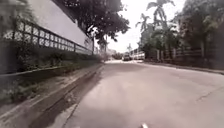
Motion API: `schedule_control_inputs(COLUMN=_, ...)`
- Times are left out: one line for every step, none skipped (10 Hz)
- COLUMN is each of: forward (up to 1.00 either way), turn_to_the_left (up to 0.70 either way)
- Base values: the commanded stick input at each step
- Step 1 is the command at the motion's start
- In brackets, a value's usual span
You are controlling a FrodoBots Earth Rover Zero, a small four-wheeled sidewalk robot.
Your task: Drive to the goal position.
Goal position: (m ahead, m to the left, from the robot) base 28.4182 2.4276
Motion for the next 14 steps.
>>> schedule_control_inputs(forward=0.70, turn_to_the_left=0.00)
schedule_control_inputs(forward=0.70, turn_to_the_left=0.00)
schedule_control_inputs(forward=0.70, turn_to_the_left=-0.03)
schedule_control_inputs(forward=0.70, turn_to_the_left=-0.13)
schedule_control_inputs(forward=0.70, turn_to_the_left=-0.25)
schedule_control_inputs(forward=0.70, turn_to_the_left=-0.11)
schedule_control_inputs(forward=0.70, turn_to_the_left=0.00)
schedule_control_inputs(forward=0.70, turn_to_the_left=0.00)
schedule_control_inputs(forward=0.70, turn_to_the_left=0.00)
schedule_control_inputs(forward=0.70, turn_to_the_left=0.00)
schedule_control_inputs(forward=0.70, turn_to_the_left=0.00)
schedule_control_inputs(forward=0.70, turn_to_the_left=0.00)
schedule_control_inputs(forward=0.70, turn_to_the_left=0.00)
schedule_control_inputs(forward=0.70, turn_to_the_left=0.00)
